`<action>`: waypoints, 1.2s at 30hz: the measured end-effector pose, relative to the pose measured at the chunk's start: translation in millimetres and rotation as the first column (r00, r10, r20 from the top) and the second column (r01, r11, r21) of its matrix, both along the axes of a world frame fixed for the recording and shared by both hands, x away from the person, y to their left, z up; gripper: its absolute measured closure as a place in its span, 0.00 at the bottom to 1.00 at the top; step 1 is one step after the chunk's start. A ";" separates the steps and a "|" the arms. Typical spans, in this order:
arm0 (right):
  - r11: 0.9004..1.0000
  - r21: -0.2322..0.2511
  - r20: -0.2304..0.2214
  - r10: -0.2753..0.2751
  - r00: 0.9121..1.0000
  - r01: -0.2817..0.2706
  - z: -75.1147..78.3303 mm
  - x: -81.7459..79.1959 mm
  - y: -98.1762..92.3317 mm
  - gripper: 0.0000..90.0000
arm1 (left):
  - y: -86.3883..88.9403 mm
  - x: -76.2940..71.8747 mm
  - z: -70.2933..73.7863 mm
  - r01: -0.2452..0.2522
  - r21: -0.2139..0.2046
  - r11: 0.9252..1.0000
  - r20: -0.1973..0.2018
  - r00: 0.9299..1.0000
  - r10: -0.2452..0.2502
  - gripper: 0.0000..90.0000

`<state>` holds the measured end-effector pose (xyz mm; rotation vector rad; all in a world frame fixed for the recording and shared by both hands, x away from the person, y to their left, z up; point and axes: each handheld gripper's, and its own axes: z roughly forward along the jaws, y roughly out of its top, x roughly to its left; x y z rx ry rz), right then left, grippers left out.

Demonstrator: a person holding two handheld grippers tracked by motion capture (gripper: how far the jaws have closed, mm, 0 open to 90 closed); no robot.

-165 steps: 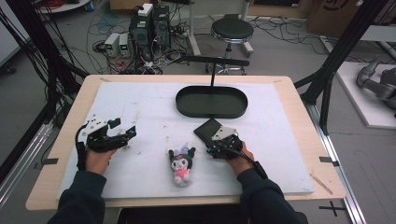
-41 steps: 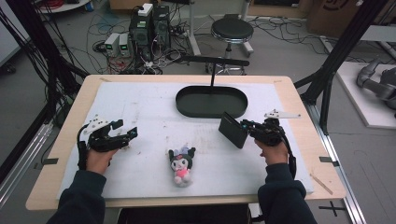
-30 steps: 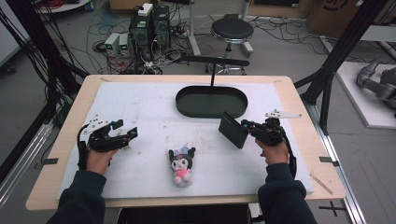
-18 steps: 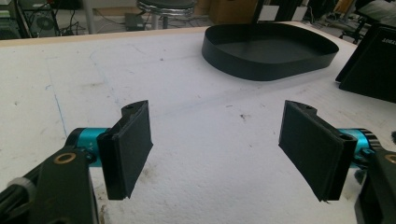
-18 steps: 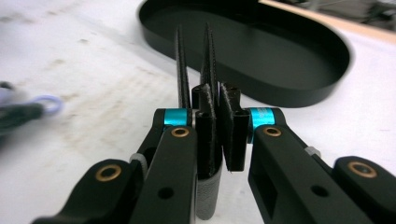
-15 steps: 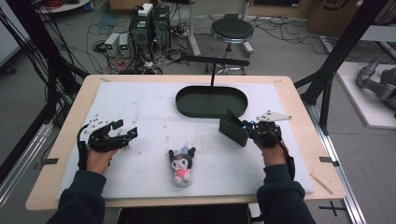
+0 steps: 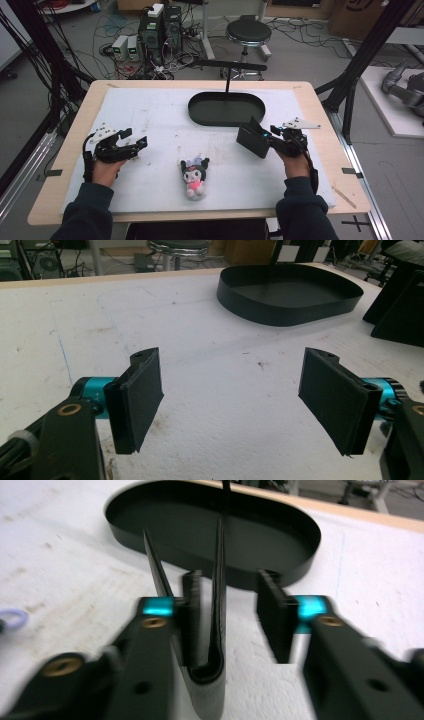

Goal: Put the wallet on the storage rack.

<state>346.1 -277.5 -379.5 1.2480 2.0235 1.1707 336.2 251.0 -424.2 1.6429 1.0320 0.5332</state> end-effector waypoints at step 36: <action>0.987 -0.040 -0.002 0.155 0.988 -0.155 -29.8 7.1 13.1 0.86 | -1.1 0.5 -0.5 0.003 0.002 1.000 -0.002 1.000 -0.003 0.28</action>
